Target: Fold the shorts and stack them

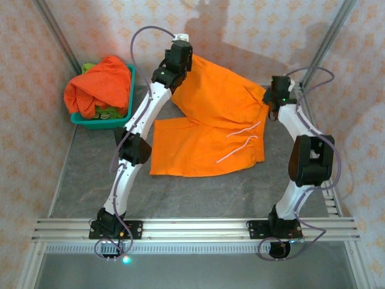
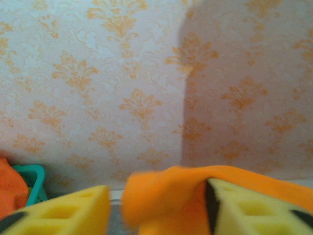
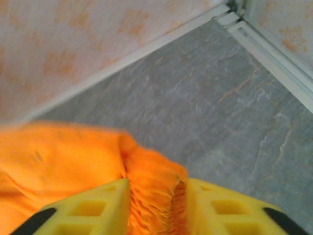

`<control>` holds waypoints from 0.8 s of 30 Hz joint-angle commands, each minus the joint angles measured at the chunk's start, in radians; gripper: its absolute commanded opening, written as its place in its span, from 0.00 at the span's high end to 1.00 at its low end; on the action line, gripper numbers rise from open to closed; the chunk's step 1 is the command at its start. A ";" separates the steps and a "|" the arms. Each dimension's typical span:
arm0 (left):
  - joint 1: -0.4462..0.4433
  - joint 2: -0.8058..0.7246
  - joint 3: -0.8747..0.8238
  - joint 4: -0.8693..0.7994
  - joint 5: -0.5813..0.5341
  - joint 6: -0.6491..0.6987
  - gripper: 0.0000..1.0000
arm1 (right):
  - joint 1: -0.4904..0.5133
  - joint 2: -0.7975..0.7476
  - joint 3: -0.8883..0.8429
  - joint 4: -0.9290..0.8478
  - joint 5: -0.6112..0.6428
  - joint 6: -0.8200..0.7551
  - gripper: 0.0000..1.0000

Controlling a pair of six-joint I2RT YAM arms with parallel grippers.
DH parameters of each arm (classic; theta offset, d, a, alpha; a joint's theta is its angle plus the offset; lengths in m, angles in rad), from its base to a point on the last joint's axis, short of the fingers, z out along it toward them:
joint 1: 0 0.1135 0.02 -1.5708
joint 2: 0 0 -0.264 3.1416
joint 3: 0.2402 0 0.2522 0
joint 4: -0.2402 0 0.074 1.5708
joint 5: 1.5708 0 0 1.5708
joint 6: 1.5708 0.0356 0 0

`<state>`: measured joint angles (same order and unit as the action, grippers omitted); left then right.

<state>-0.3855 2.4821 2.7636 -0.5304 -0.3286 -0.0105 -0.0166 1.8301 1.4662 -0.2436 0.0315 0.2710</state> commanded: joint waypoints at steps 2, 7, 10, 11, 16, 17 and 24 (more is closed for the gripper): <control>0.047 -0.017 0.081 -0.078 0.051 -0.140 0.15 | -0.112 0.038 0.132 -0.144 -0.076 0.220 0.48; 0.047 -0.222 -0.105 -0.127 0.081 -0.177 0.00 | -0.126 -0.128 -0.024 -0.017 -0.179 0.235 0.36; 0.047 -0.402 -0.348 -0.108 0.134 -0.218 0.00 | -0.124 -0.227 -0.138 0.022 -0.276 0.246 0.34; 0.046 -0.478 -0.458 -0.089 0.156 -0.241 0.00 | -0.119 -0.257 -0.182 0.041 -0.312 0.255 0.33; 0.046 -0.896 -1.101 0.059 0.239 -0.445 0.00 | -0.068 -0.392 -0.368 0.054 -0.440 0.260 0.26; 0.046 -0.975 -1.216 0.063 0.249 -0.508 0.00 | -0.060 -0.421 -0.408 0.047 -0.445 0.265 0.26; 0.042 -1.417 -1.859 0.045 0.331 -0.844 0.00 | -0.053 -0.629 -0.638 0.003 -0.397 0.349 0.26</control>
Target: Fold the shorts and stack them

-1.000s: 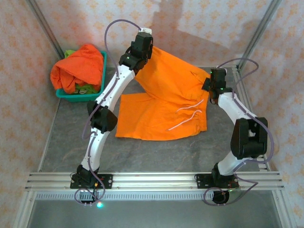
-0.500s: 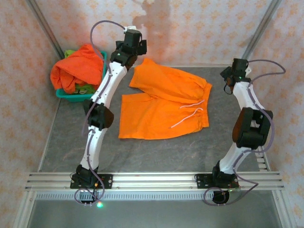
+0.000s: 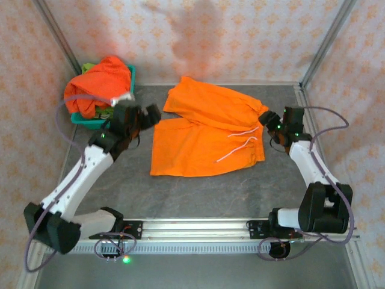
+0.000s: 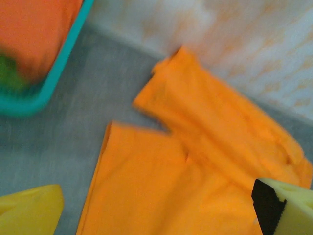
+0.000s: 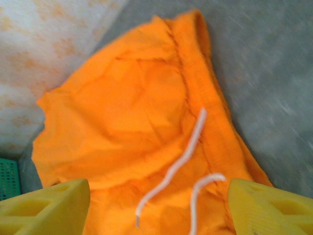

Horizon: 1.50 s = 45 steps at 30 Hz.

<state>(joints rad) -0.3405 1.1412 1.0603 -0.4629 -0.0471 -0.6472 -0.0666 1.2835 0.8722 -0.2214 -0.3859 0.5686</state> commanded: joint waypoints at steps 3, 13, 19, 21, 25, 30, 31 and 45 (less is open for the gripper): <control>-0.008 -0.227 -0.334 -0.054 0.053 -0.300 0.00 | -0.004 -0.160 -0.114 -0.046 0.061 0.062 0.27; -0.020 -0.432 -0.689 0.063 0.150 -0.570 0.09 | -0.004 -0.266 -0.236 -0.066 0.084 0.079 0.27; -0.022 -0.357 -0.707 0.172 0.204 -0.620 0.29 | -0.004 -0.278 -0.241 -0.094 0.064 0.078 0.27; -0.022 -0.326 -0.708 0.210 0.222 -0.636 0.32 | -0.003 -0.288 -0.248 -0.100 0.066 0.076 0.27; -0.023 -0.248 -0.701 0.263 0.269 -0.654 0.37 | -0.003 -0.310 -0.263 -0.111 0.076 0.076 0.27; -0.024 -0.164 -0.690 0.287 0.292 -0.661 0.43 | -0.003 -0.325 -0.269 -0.118 0.084 0.073 0.27; -0.025 -0.147 -0.687 0.295 0.296 -0.664 0.44 | -0.003 -0.325 -0.271 -0.118 0.084 0.071 0.27; -0.038 -0.036 -0.624 0.335 0.294 -0.649 0.91 | -0.004 -0.316 -0.309 -0.137 0.088 0.092 0.28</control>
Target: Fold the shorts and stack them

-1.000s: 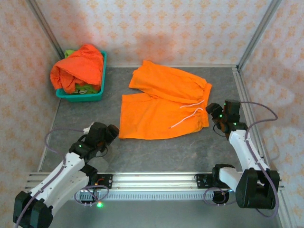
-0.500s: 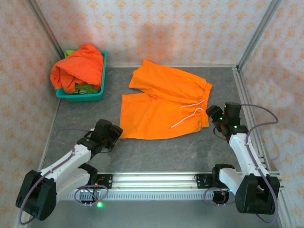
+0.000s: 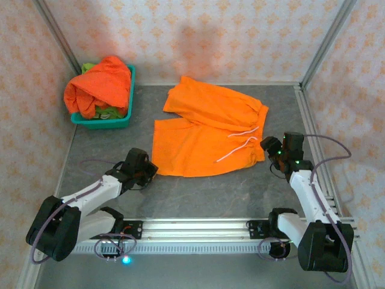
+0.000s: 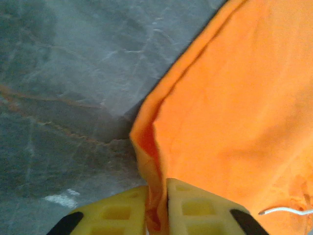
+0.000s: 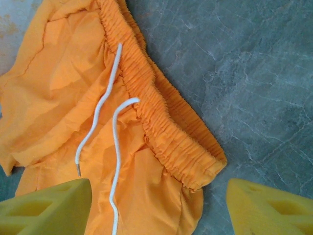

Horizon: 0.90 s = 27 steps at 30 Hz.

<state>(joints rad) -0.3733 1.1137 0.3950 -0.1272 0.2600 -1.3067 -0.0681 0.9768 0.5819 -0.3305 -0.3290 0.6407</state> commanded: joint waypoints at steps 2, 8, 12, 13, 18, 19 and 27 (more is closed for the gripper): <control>-0.006 -0.028 0.066 -0.028 -0.025 0.026 0.97 | -0.001 -0.005 -0.023 -0.050 0.034 0.034 0.29; -0.006 -0.077 0.117 -0.108 -0.080 0.067 1.00 | -0.002 0.020 -0.063 -0.068 0.026 0.076 0.34; -0.006 -0.070 0.110 -0.097 -0.074 0.065 1.00 | -0.002 0.079 -0.068 -0.030 -0.007 0.094 0.37; -0.005 -0.066 0.108 -0.094 -0.072 0.064 1.00 | -0.002 0.092 -0.068 -0.018 -0.016 0.100 0.37; -0.006 -0.057 0.100 -0.084 -0.071 0.064 1.00 | -0.002 0.186 -0.060 0.048 -0.042 0.120 0.38; -0.006 -0.055 0.101 -0.084 -0.071 0.066 1.00 | -0.002 0.201 -0.056 0.061 -0.048 0.123 0.38; -0.006 -0.055 0.102 -0.090 -0.074 0.078 1.00 | -0.002 0.327 -0.029 0.138 -0.078 0.137 0.44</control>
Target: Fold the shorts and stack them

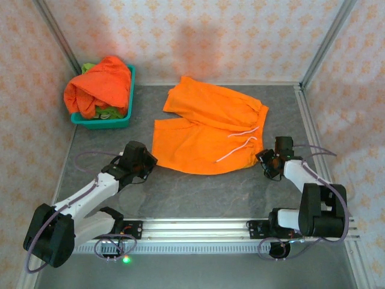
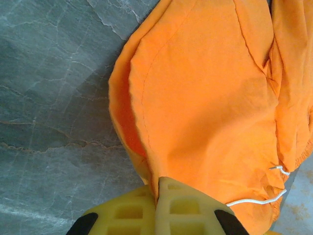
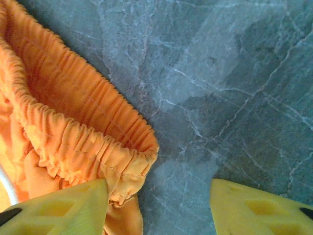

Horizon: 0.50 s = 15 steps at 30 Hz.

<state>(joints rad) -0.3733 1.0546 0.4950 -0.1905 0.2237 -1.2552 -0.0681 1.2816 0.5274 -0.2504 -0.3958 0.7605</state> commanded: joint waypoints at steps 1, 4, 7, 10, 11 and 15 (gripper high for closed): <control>-0.005 0.003 0.001 -0.029 -0.038 0.026 1.00 | -0.002 0.029 0.028 0.062 -0.012 0.017 0.45; -0.006 0.001 -0.001 -0.029 -0.038 0.031 1.00 | -0.002 0.039 0.034 0.071 -0.013 0.015 0.48; -0.005 0.000 -0.003 -0.031 -0.038 0.032 1.00 | -0.002 0.034 0.037 0.070 -0.015 0.010 0.50; -0.005 0.000 -0.004 -0.030 -0.041 0.034 1.00 | -0.002 0.022 0.037 0.069 -0.013 0.008 0.51; -0.006 -0.001 -0.005 -0.031 -0.041 0.034 1.00 | -0.001 0.018 0.037 0.070 -0.014 0.009 0.51; -0.006 -0.002 -0.007 -0.033 -0.040 0.035 1.00 | -0.002 -0.017 0.045 0.051 -0.012 0.004 0.52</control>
<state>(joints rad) -0.3733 1.0546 0.4950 -0.1940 0.2203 -1.2465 -0.0727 1.2919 0.5388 -0.2539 -0.4019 0.7670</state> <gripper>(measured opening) 0.042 0.486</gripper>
